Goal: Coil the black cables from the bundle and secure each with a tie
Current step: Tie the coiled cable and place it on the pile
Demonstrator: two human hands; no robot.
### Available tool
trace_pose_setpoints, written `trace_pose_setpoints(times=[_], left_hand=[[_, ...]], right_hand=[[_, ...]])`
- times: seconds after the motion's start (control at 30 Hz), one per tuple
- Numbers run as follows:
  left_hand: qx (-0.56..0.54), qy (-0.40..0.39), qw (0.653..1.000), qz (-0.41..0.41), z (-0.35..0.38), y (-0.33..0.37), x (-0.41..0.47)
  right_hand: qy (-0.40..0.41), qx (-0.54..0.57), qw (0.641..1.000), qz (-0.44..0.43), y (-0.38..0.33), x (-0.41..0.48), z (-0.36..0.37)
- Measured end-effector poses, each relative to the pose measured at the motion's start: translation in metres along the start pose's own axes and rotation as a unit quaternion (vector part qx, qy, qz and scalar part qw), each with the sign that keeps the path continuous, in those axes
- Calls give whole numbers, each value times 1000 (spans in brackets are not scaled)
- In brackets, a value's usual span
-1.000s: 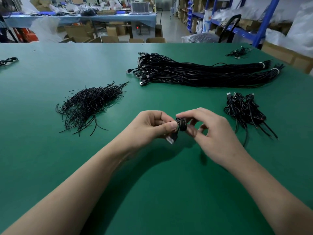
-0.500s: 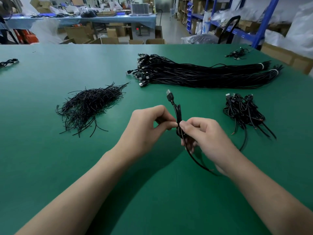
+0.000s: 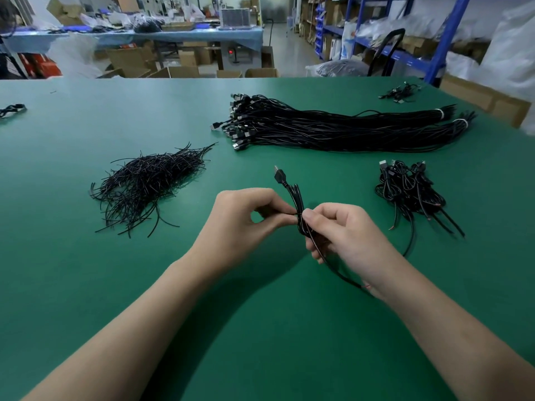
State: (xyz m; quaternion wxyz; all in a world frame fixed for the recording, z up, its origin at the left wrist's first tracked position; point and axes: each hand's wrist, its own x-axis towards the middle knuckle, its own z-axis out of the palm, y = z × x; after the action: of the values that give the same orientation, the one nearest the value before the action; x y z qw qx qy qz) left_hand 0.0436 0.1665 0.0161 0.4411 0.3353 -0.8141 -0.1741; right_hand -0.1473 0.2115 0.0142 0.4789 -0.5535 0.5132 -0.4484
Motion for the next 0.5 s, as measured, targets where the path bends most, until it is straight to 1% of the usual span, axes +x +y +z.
trace_pose_setpoints(times=[0.07,0.1,0.17,0.27,0.4,0.5], left_hand=[[-88,-7,988,-123,3,1,-1],[-118,-14,979,-168,5,1,0],[-146,-42,965,-215,7,0,0],[-176,-99,949,-242,8,-3,0],[-244,-189,915,-261,-1,-7,2],[-213,-239,913,-251,-11,-11,3]], right_hand=[[35,-67,996,-42,2,1,0],[49,-90,993,-58,3,1,1],[70,-127,986,-84,4,1,1],[79,-180,973,-118,5,0,2],[62,-233,961,-138,9,-1,1],[46,-273,947,-161,10,-1,1]])
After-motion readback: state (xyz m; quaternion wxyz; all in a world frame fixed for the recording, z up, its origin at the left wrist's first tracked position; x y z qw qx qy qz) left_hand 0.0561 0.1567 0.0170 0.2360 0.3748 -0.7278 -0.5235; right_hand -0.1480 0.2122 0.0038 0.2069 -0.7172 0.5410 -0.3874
